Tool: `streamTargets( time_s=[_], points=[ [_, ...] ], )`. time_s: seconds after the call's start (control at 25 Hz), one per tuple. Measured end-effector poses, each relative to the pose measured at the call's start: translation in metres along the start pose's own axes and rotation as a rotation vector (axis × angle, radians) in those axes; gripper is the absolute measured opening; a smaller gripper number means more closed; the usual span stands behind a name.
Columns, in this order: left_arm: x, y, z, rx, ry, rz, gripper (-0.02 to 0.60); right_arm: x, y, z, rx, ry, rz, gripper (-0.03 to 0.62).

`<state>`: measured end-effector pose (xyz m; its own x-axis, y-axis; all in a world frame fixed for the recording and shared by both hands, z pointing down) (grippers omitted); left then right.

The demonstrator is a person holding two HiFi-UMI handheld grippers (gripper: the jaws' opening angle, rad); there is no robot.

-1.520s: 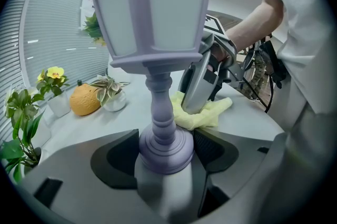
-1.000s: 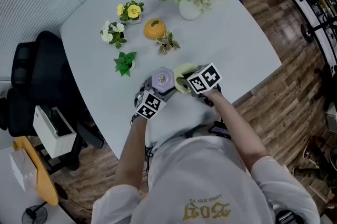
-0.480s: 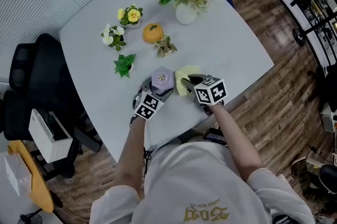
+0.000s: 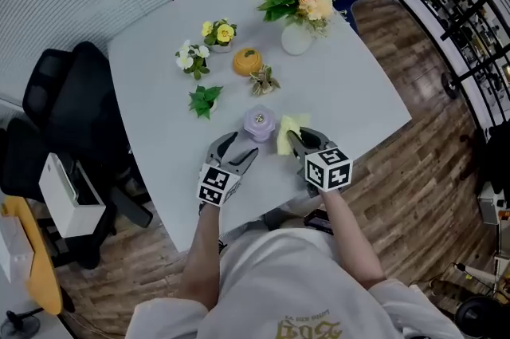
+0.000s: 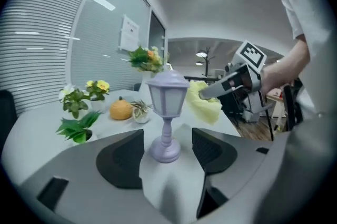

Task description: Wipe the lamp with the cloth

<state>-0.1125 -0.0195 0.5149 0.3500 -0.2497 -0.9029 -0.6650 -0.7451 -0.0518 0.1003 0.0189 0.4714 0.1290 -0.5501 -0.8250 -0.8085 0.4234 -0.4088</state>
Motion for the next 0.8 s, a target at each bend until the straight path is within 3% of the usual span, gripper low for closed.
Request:
streamTargets(
  time_s=[0.12, 0.32, 0.48, 0.8],
  points=[
    [0.02, 0.006, 0.026, 0.08, -0.103, 0.119, 0.162, 0.008, 0.014, 0.018, -0.007, -0.108, 0.001, 0.051],
    [0.056, 0.006, 0.063, 0.167, -0.23, 0.196, 0.032, 0.012, 0.04, 0.042, -0.07, -0.177, 0.075, 0.051],
    [0.072, 0.002, 0.092, 0.209, -0.264, 0.229, 0.005, 0.015, 0.068, 0.058, -0.123, -0.229, 0.172, 0.051],
    [0.092, -0.008, 0.125, 0.23, -0.291, 0.154, 0.003, 0.02, 0.113, 0.081, -0.221, -0.309, 0.295, 0.051]
  ],
)
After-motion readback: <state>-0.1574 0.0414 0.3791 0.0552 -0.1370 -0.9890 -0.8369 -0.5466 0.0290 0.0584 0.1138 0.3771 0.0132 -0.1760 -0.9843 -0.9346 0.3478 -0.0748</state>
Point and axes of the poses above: the fingertips, and each gripper's own axes: z backward along the fingers, y to its left, x out of its top, the point moved 8 cm from there along z, backward along the fingers, and after that the axes turned 11 degrees about x, right-handed, at the moved point
